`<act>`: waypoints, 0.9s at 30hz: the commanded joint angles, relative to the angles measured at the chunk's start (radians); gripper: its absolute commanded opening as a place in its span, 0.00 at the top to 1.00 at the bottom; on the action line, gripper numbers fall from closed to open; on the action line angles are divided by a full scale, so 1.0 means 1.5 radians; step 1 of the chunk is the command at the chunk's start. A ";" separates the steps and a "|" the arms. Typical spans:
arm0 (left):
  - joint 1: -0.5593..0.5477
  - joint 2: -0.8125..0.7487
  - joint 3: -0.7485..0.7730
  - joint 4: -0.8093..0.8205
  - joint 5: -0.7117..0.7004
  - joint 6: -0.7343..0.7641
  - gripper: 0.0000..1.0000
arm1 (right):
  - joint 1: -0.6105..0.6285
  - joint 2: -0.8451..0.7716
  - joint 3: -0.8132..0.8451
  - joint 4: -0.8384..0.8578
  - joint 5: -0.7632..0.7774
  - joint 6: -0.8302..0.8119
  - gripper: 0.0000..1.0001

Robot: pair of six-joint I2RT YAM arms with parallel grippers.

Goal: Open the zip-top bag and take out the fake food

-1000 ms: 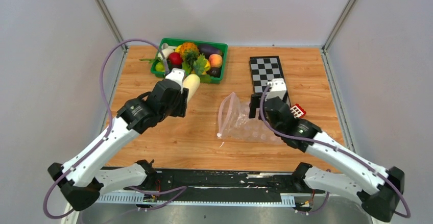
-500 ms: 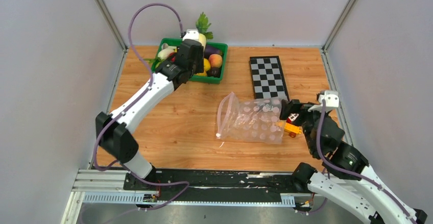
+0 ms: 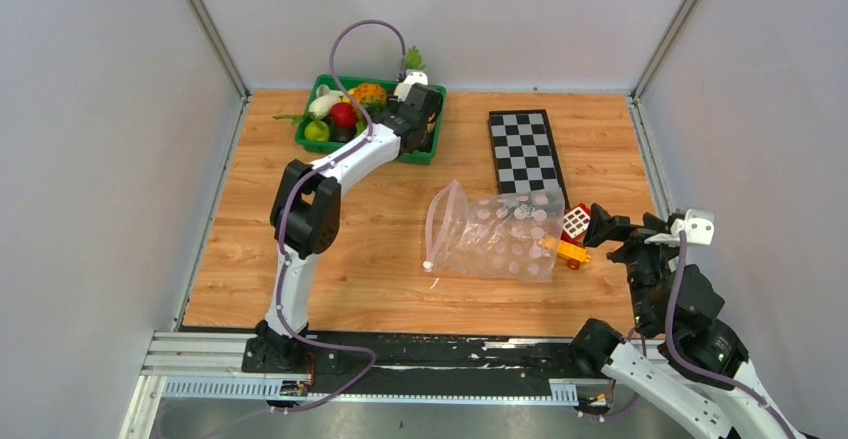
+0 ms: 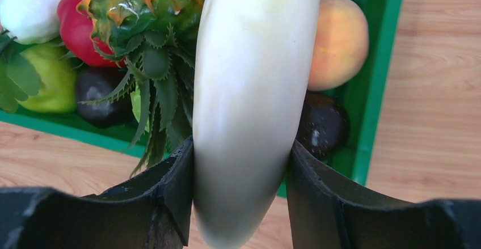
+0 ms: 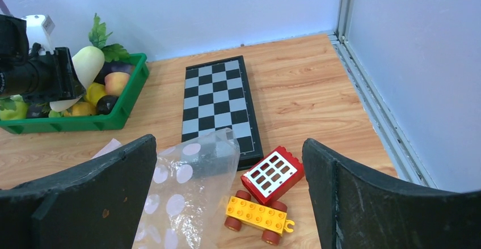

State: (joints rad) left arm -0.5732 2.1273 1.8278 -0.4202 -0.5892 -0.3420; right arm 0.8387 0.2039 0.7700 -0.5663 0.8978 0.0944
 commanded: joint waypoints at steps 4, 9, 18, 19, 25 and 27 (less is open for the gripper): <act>0.009 0.063 0.061 0.094 -0.085 0.007 0.72 | -0.001 -0.041 -0.032 0.015 0.038 -0.015 0.00; 0.012 0.089 0.072 0.098 -0.081 0.008 0.52 | -0.001 -0.043 -0.037 0.016 0.035 -0.019 0.00; 0.013 0.057 0.052 0.082 -0.037 -0.020 0.18 | -0.001 -0.042 -0.039 0.016 0.030 -0.019 0.00; 0.013 0.047 0.048 0.082 -0.031 -0.023 0.16 | -0.001 -0.042 -0.039 0.016 0.030 -0.020 0.00; 0.013 0.002 0.030 0.069 0.005 -0.041 0.05 | -0.002 -0.045 -0.039 0.014 0.028 -0.020 0.00; 0.013 -0.016 0.030 0.059 0.023 -0.051 0.02 | -0.002 -0.048 -0.039 0.013 0.028 -0.019 0.00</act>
State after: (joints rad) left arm -0.5602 2.2280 1.8706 -0.3321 -0.5995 -0.3698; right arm 0.8383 0.1467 0.7166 -0.5648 0.9363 0.0834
